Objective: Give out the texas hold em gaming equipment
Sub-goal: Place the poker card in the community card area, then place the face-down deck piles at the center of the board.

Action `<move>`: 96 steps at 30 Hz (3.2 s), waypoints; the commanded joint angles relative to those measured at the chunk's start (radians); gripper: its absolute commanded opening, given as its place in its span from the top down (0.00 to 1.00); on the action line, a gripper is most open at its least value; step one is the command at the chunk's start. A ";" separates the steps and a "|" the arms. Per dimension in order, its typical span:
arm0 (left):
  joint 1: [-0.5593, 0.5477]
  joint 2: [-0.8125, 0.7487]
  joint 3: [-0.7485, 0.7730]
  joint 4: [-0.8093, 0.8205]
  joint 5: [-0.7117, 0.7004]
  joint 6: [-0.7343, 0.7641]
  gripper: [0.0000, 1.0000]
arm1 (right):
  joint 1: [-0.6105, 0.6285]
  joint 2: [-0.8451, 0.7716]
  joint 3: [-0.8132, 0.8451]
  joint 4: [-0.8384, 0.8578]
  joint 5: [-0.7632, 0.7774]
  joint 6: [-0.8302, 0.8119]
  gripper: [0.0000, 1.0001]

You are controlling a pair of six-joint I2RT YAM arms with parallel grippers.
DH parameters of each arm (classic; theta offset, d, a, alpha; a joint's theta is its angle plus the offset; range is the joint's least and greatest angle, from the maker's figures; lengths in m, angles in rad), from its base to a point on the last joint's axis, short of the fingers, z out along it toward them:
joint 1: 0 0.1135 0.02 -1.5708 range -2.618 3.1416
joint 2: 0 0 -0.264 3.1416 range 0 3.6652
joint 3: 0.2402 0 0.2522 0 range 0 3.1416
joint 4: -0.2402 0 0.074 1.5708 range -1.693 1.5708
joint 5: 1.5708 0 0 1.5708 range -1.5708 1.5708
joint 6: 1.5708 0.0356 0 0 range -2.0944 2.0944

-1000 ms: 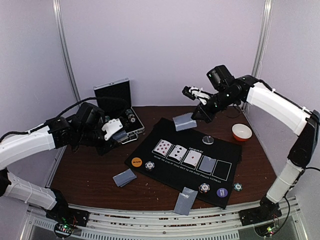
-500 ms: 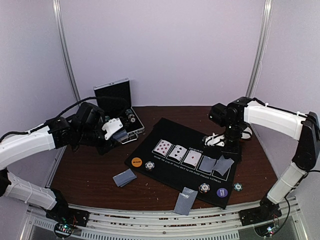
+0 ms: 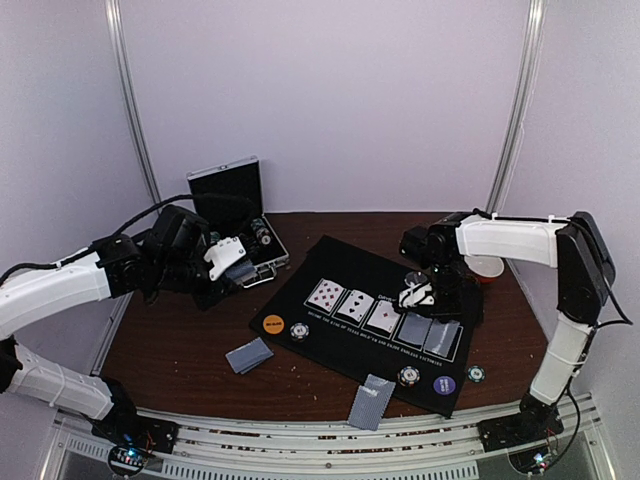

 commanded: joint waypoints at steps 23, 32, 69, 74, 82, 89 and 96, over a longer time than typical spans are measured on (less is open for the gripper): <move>-0.003 -0.025 -0.009 0.044 -0.009 0.003 0.64 | -0.042 0.026 -0.104 0.150 0.055 -0.012 1.00; -0.004 -0.026 -0.010 0.044 -0.011 0.002 0.64 | -0.055 0.046 -0.101 0.151 0.041 0.030 1.00; -0.003 -0.032 -0.016 0.043 -0.010 0.002 0.64 | -0.079 0.031 -0.136 0.180 0.043 0.033 0.79; -0.004 -0.031 -0.020 0.043 -0.010 0.001 0.64 | -0.078 0.011 -0.124 0.195 0.069 0.043 0.71; 0.010 0.000 -0.036 0.039 -0.070 -0.062 0.64 | -0.078 -0.147 -0.074 0.312 0.162 0.096 0.01; 0.233 0.113 -0.049 0.002 -0.016 -0.312 0.67 | -0.078 -0.391 -0.138 0.622 0.157 0.129 0.00; 0.430 0.223 -0.114 0.090 0.058 -0.471 0.66 | -0.078 -0.493 -0.172 0.649 0.088 0.129 0.00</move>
